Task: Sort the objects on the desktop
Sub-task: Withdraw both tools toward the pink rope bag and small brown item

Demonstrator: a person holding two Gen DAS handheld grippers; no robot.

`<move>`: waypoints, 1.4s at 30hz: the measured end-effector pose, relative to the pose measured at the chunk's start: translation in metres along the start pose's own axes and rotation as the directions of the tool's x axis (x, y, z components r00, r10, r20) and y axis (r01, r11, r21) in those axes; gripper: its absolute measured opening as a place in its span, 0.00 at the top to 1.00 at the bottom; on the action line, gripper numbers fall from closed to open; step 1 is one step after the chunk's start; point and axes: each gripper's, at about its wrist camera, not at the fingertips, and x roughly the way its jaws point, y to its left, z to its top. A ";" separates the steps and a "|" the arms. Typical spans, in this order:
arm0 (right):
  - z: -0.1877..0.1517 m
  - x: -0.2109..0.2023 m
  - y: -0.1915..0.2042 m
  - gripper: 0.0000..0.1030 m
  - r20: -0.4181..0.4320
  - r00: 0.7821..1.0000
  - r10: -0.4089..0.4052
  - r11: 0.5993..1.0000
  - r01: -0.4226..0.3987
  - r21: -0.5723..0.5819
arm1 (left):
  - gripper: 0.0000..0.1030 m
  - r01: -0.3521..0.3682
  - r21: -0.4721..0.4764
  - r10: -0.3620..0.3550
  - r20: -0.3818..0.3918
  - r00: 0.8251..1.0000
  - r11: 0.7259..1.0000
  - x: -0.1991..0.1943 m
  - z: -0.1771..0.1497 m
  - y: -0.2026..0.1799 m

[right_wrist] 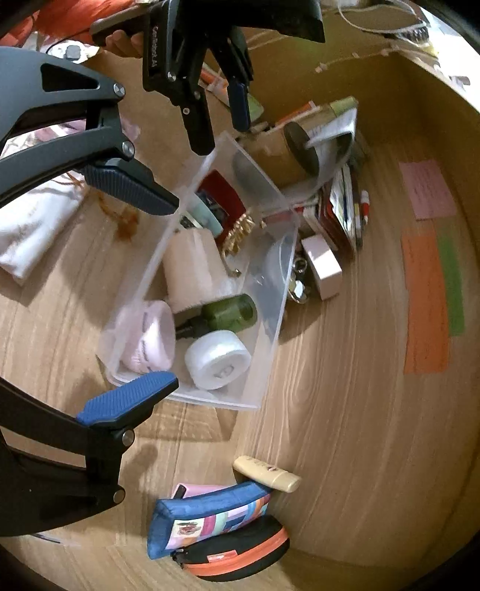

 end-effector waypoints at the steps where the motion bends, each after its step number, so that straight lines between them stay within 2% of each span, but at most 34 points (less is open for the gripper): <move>1: -0.002 0.000 0.002 0.17 -0.005 1.000 0.004 1.000 -0.004 -0.005 | 0.22 -0.003 0.000 0.003 -0.006 1.000 1.000 -0.003 -0.004 0.001; 7: -0.022 0.003 0.008 0.17 -0.050 0.998 0.039 0.999 -0.039 0.003 | 0.20 -0.022 0.001 0.022 -0.063 0.998 1.000 -0.011 -0.030 -0.002; 13: -0.040 -0.003 0.019 0.17 -0.069 0.993 0.097 0.995 -0.096 0.018 | 0.19 -0.042 -0.025 0.040 -0.083 0.996 0.999 -0.028 -0.058 0.001; 17: -0.048 -0.005 0.037 0.17 -0.073 0.984 0.164 0.987 -0.164 0.005 | 0.14 -0.096 -0.071 0.091 -0.080 0.993 0.993 -0.040 -0.074 0.015; 20: -0.054 -0.003 0.061 0.17 -0.097 0.970 0.223 0.972 -0.228 -0.049 | 0.14 -0.124 -0.128 0.112 -0.098 0.989 0.984 -0.048 -0.087 0.033; 25: -0.063 -0.004 0.105 0.19 -0.109 0.958 0.264 0.943 -0.281 -0.180 | 0.14 -0.188 -0.185 0.165 -0.131 0.978 0.965 -0.060 -0.113 0.055; 27: -0.067 -0.003 0.117 0.25 -0.121 0.952 0.282 0.928 -0.302 -0.217 | 0.14 -0.198 -0.198 0.172 -0.143 0.975 0.960 -0.064 -0.123 0.059; 30: -0.072 0.004 0.136 0.41 -0.168 0.939 0.301 0.902 -0.338 -0.270 | 0.14 -0.203 -0.209 0.175 -0.147 0.974 0.956 -0.070 -0.135 0.061; 35: -0.081 0.023 0.157 0.57 -0.246 0.921 0.301 0.874 -0.369 -0.316 | 0.14 -0.197 -0.230 0.166 -0.149 0.975 0.953 -0.076 -0.147 0.063; 37: -0.081 0.027 0.161 0.58 -0.245 0.922 0.300 0.871 -0.370 -0.325 | 0.14 -0.193 -0.233 0.160 -0.150 0.976 0.953 -0.078 -0.149 0.063; 38: -0.081 0.027 0.162 0.63 -0.244 0.923 0.296 0.869 -0.367 -0.332 | 0.14 -0.189 -0.233 0.157 -0.150 0.976 0.954 -0.078 -0.149 0.062; 39: -0.080 0.027 0.161 0.75 -0.242 0.923 0.298 0.869 -0.367 -0.331 | 0.14 -0.181 -0.231 0.149 -0.149 0.978 0.956 -0.077 -0.148 0.060; 42: -0.077 0.027 0.152 0.75 -0.256 0.909 0.328 0.870 -0.396 -0.292 | 0.14 -0.155 -0.218 0.124 -0.151 0.981 0.964 -0.072 -0.144 0.053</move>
